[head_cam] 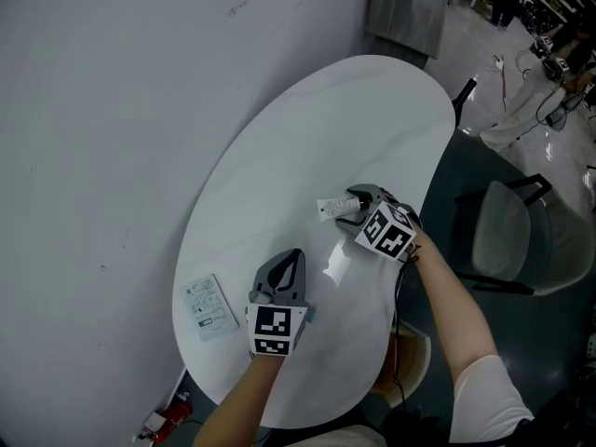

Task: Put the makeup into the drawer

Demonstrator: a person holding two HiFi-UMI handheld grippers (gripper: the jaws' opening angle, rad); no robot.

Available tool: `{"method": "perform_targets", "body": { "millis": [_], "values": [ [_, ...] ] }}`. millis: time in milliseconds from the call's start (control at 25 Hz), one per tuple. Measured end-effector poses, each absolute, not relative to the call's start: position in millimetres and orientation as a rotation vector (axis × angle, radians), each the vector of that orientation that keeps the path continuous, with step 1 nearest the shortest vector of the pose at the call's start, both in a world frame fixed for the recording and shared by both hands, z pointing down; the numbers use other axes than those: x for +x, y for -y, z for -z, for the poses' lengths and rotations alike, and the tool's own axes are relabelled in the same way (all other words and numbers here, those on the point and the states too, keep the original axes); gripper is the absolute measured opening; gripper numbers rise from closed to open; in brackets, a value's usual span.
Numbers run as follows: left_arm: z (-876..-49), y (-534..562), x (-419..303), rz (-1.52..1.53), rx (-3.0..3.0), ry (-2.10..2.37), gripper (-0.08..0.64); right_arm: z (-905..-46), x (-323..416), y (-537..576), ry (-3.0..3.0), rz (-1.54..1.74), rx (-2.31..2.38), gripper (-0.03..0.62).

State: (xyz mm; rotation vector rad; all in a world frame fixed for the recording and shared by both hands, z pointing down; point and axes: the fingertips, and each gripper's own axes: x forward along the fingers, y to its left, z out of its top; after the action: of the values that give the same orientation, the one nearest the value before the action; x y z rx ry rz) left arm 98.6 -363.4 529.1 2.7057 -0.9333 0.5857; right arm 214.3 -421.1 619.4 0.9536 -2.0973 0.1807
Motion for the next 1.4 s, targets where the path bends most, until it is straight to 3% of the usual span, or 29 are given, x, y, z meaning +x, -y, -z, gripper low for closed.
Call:
{"method": "perform_targets", "body": {
  "millis": [440, 680, 1400],
  "values": [
    [-529.5, 362.3, 90.9, -0.587, 2.694, 0.936, 0.04, -624.6, 215.3, 416.9, 2.026, -0.194, 0.952, 0.268],
    [-525.9, 356.3, 75.7, -0.582, 2.685, 0.95, 0.04, -628.1, 209.4, 407.9, 2.0, -0.265, 0.92, 0.19],
    [-500.3, 327.4, 36.1, -0.574, 2.726, 0.939, 0.04, -611.6, 184.0, 342.7, 1.952, -0.303, 1.067, 0.179]
  ]
}}
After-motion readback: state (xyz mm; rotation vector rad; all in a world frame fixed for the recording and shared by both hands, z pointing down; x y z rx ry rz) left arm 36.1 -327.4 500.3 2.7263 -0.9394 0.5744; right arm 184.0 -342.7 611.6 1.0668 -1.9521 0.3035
